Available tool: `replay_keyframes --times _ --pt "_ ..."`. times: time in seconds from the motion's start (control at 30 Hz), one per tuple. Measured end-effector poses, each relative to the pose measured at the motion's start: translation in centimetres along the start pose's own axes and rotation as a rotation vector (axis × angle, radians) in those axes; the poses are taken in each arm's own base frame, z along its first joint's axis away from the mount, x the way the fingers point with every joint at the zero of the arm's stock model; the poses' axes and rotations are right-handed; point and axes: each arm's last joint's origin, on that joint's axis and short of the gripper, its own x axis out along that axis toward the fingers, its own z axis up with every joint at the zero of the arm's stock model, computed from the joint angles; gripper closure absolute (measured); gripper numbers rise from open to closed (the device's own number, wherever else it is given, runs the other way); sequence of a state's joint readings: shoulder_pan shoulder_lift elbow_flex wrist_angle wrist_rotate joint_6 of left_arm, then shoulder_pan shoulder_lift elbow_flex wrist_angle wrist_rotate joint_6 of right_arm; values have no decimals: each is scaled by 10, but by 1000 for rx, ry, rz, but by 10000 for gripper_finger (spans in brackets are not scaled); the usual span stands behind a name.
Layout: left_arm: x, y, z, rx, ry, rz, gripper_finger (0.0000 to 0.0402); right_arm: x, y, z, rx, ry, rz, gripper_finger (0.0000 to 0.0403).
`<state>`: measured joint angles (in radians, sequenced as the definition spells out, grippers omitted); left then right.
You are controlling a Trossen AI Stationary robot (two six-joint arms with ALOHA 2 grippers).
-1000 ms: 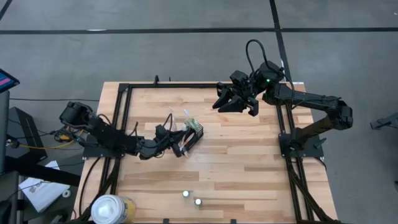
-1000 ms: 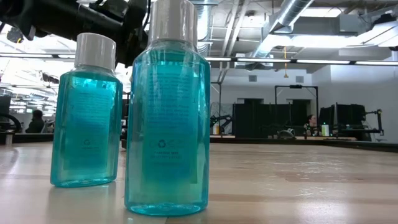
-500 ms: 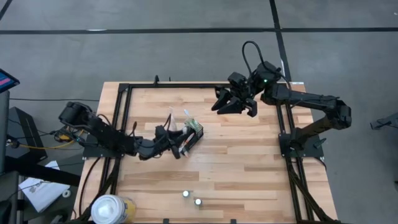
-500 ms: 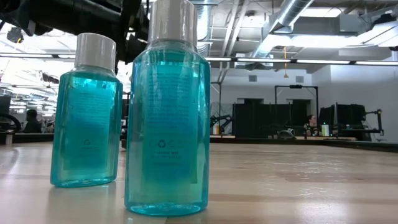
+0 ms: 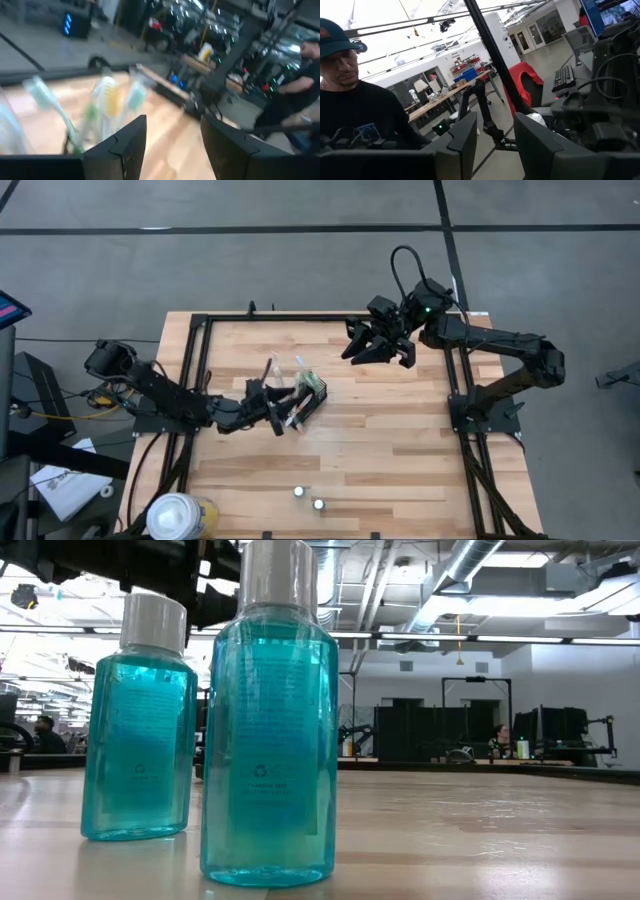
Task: Pick & Place toothbrushing station
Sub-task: Put the left blue mouthwash into the wire organizer
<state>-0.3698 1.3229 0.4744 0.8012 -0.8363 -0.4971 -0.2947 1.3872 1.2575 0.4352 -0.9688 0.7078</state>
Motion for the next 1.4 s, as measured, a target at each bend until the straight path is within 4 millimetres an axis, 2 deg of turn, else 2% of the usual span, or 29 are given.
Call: replay_keyframes --times 0.23,0.47,0.6,0.7,0.8,0.97,1.07,1.2,1.3,1.4 --pt "1 -1 -17 -40 73 -24 215 0 0 0 0 1 1 282" --pt "-8 -11 -15 -120 57 -81 215 0 0 0 0 2 2 282" --pt "-11 -21 -2 -158 8 -127 219 0 0 0 0 -1 -1 282" --pt "-12 -21 12 -181 -29 -135 227 0 0 0 -2 -12 -12 282" --pt "-15 -17 35 -210 -95 -136 234 0 -1 2 -9 -41 -39 282" --pt "-31 -10 78 -165 -226 -158 240 0 -1 2 -5 -54 -58 282" --pt "-41 -4 96 -152 -268 -174 238 5 -4 -8 68 -4 -98 282" --pt "-52 3 111 -169 -283 -178 234 18 -15 -40 137 134 -266 282" --pt "-55 4 107 -159 -227 -183 236 28 -16 -61 179 231 -353 282" --pt "-54 6 91 -169 -97 -161 238 38 -11 -77 209 331 -346 282"
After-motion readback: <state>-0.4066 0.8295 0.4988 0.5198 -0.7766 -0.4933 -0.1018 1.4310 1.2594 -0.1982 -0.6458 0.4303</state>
